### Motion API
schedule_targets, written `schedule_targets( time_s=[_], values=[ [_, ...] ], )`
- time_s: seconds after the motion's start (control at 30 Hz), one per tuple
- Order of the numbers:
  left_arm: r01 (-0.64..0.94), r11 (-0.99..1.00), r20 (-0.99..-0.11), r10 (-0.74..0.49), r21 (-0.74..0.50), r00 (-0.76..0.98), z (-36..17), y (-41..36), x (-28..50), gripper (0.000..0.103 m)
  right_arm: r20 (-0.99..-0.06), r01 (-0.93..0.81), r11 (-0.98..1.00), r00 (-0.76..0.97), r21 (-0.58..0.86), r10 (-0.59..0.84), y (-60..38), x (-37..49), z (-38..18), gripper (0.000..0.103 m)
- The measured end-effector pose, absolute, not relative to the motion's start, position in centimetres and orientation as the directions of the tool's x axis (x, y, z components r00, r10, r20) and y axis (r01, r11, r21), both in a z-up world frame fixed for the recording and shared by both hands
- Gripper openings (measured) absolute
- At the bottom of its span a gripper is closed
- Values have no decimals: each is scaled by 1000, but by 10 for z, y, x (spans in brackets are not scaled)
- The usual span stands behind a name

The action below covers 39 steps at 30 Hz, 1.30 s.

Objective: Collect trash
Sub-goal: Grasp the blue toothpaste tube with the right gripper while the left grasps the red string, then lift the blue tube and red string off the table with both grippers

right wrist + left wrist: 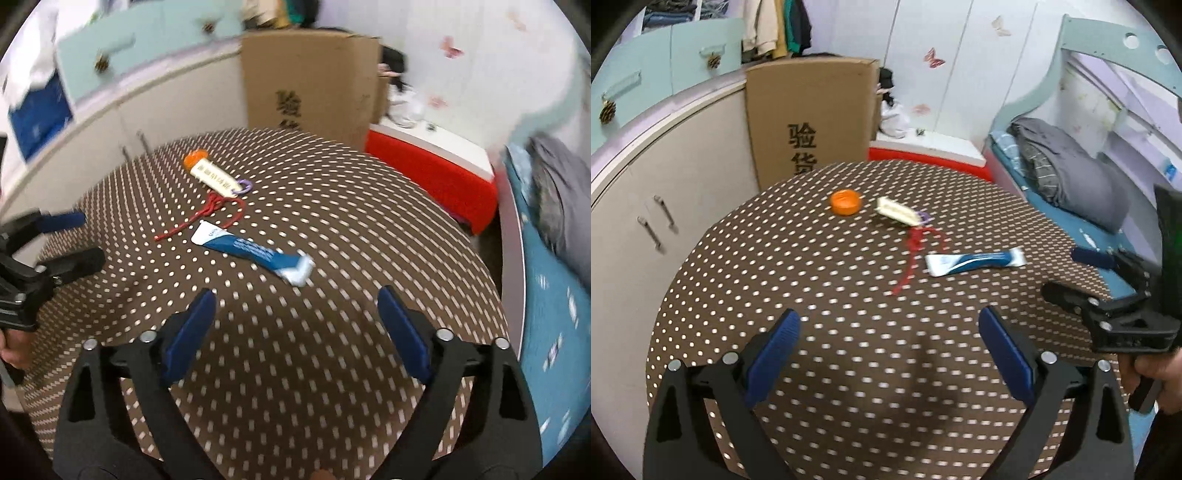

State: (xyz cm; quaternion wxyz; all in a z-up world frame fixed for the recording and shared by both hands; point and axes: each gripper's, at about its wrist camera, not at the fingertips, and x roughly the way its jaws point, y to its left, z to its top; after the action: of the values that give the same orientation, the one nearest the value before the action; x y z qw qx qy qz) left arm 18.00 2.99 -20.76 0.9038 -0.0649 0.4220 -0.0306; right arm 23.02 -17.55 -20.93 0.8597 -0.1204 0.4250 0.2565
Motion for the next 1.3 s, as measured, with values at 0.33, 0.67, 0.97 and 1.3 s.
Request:
schedule_targets(
  time_s=[0.33, 0.67, 0.97, 1.3],
  values=[
    [-11, 993, -777, -85, -118, 624, -221, 47, 203, 95, -822, -669, 743, 422, 3, 383, -133, 259, -230, 27],
    [103, 993, -789, -112, -62, 604, -234, 19, 258, 95, -824, -610, 791, 423, 48, 377, -164, 227, -231, 25],
    [226, 974, -802, -123, 16, 585, -240, -2, 288, 53, -805, -611, 791, 461, 18, 374, -140, 246, -232, 25],
    [201, 967, -777, -245, -154, 581, -242, 18, 241, 6, -761, -482, 861, 496, 159, 418, -186, 208, -230, 12]
  ],
)
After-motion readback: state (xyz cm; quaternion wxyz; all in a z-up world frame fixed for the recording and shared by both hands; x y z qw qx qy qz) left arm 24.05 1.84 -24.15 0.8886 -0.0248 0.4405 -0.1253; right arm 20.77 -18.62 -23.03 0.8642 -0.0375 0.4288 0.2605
